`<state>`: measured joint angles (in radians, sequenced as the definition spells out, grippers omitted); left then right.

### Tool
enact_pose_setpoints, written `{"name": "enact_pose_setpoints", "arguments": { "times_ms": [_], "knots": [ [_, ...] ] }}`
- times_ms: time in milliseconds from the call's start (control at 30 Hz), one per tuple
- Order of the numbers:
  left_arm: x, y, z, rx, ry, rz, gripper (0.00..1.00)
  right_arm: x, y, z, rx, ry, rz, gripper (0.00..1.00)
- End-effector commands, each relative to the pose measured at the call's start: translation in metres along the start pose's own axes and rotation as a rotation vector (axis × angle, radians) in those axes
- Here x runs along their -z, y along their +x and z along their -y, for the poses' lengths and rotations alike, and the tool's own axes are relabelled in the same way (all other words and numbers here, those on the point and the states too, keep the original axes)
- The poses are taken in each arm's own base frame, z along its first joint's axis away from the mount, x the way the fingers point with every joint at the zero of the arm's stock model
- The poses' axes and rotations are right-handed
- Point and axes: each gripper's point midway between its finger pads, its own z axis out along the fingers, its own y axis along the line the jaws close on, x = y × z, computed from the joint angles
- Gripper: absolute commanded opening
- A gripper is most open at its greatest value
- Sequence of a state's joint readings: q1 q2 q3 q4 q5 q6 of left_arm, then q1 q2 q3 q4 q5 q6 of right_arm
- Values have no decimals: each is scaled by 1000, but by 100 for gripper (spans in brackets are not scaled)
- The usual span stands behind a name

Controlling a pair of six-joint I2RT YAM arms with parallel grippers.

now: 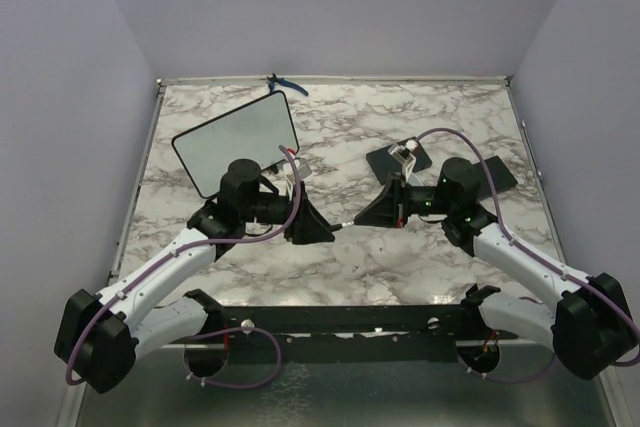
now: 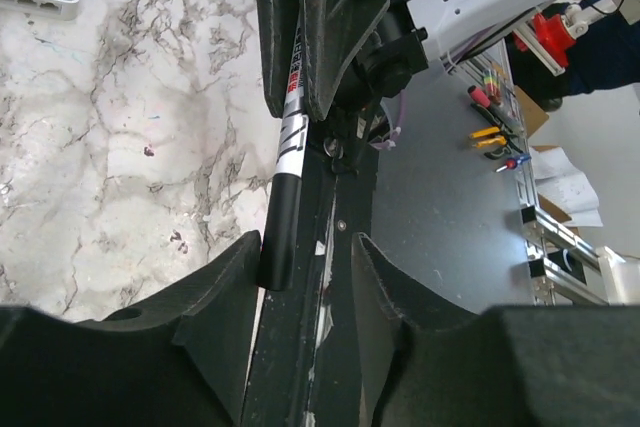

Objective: Write a sentence on the whiteboard
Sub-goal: Open the pen cap from the whiteboard marker.

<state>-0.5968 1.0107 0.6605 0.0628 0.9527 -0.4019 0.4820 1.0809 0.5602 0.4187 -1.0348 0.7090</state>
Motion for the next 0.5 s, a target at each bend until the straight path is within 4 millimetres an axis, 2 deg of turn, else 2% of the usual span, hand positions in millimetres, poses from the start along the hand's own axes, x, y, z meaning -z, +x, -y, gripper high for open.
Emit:
{"name": "enact_pose_setpoints", "arguments": {
  "times_ms": [0,300,433,467],
  "knots": [
    [0,1,8,-5,55,-31,41,-1,-9,-8,25,-37,-4,0],
    [-1,3,7,-4,68,-46,30,-2,-8,-4,13,-42,-16,0],
    [-2,2,7,-7,70,-48,22,-3,-6,-2,4,-39,-22,0],
    [-2,2,7,-9,71,-49,18,-3,-6,-2,4,-40,-22,0]
  ]
}}
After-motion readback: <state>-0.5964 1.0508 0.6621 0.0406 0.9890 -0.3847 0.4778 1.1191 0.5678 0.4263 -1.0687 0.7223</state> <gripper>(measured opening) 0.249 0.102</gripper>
